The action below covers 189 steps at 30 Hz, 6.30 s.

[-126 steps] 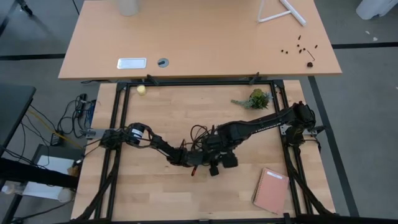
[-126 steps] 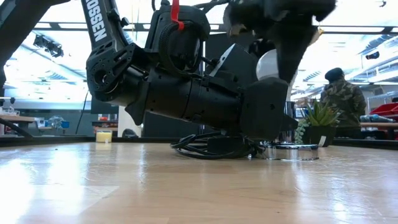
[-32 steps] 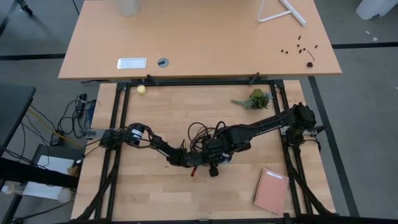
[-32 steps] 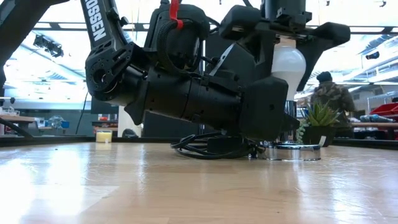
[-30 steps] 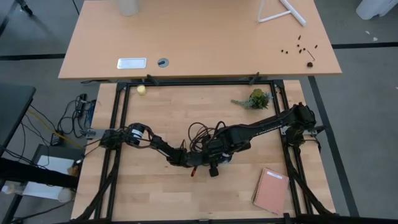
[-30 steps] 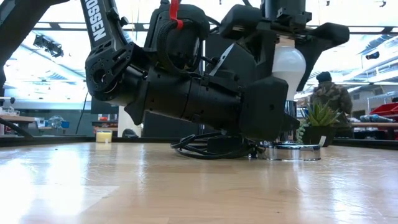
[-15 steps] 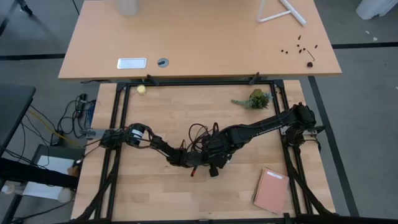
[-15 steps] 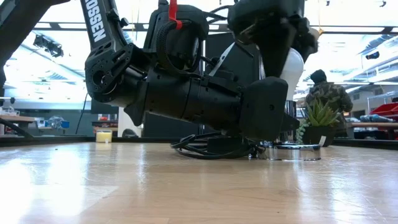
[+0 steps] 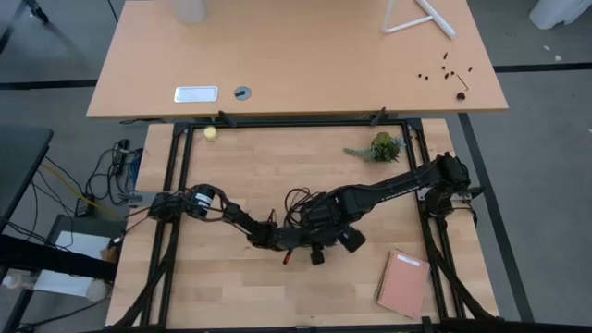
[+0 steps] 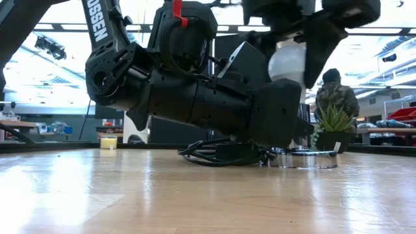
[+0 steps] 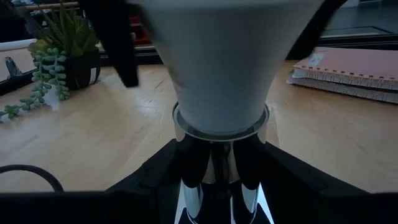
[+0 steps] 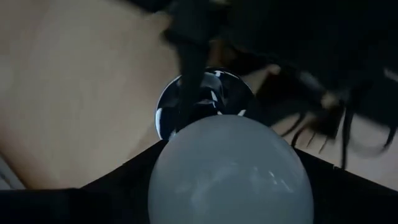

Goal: Screw lightbulb
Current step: Remove the light bulb from the lamp

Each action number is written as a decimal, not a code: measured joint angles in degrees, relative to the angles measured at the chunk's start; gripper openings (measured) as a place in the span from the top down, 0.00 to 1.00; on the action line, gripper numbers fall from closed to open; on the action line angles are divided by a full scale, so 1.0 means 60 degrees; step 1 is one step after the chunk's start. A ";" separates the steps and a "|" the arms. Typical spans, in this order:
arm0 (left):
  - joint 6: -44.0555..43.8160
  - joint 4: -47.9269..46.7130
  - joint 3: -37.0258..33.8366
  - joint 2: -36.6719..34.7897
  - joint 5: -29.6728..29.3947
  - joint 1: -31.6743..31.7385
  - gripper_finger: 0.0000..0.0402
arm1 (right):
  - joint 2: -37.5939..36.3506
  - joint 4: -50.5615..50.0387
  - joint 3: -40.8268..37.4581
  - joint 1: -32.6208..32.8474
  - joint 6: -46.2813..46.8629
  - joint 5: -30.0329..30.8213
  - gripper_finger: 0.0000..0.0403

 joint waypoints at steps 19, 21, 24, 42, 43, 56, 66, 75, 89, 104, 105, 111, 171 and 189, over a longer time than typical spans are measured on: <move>0.0515 0.0110 -0.0008 0.0007 0.0019 -0.0007 0.53 | -0.0003 -0.0106 0.0000 0.0079 -1.1249 0.0475 0.31; 0.0544 0.0117 -0.0011 0.0007 0.0032 -0.0007 0.53 | -0.0003 -0.0021 -0.0004 0.0103 -1.0718 0.0375 0.30; 0.0597 0.0117 -0.0007 0.0007 0.0110 -0.0015 0.53 | -0.0003 0.0091 -0.0004 0.0119 -0.9801 0.0072 0.28; 0.0548 0.0073 0.0007 0.0007 0.0121 -0.0064 0.53 | -0.0003 -0.1077 0.0000 0.0190 -0.0687 -0.0639 0.11; 0.0550 0.0073 0.0007 0.0007 0.0121 -0.0069 0.53 | -0.0003 -0.1077 0.0004 0.0197 0.0112 -0.0731 0.10; 0.0470 0.0080 0.0004 0.0007 0.0227 -0.0095 0.53 | -0.0003 -0.1036 0.0004 0.0260 1.2101 -0.0247 0.12; 0.0293 0.0055 0.0002 0.0007 0.0271 -0.0095 0.53 | -0.0003 -0.0205 0.0001 0.0646 1.6422 -0.0197 0.12; 0.0047 0.0011 0.0004 0.0007 0.0396 -0.0113 0.53 | -0.0003 -0.0225 0.0004 0.0811 1.8049 0.0783 0.14; 0.0000 0.0006 0.0004 0.0007 0.0340 -0.0106 0.53 | -0.0003 -0.0679 0.0004 0.0789 1.8333 0.0771 0.15; 0.0026 -0.0019 0.0004 0.0007 0.0298 -0.0087 0.53 | -0.0003 -0.0538 0.0007 0.0785 1.6056 0.0781 0.35; 0.0026 -0.0040 0.0004 0.0007 0.0291 -0.0087 0.53 | -0.0003 -0.0511 0.0007 0.0788 1.5488 0.0789 0.35; 0.0026 -0.0126 0.0004 0.0000 0.0278 -0.0087 0.53 | -0.0003 -0.0258 0.0007 0.0785 1.0916 0.0829 0.28; 0.1420 -0.0427 -0.1257 -0.1093 0.4533 0.0255 0.53 | 0.0000 0.0393 0.0197 0.0648 -0.8658 0.1802 0.27; 0.0698 -0.0731 -0.2384 -0.1746 -0.0625 0.0266 0.53 | -0.0186 -0.1123 -0.0794 -0.1567 -0.0874 0.0953 0.28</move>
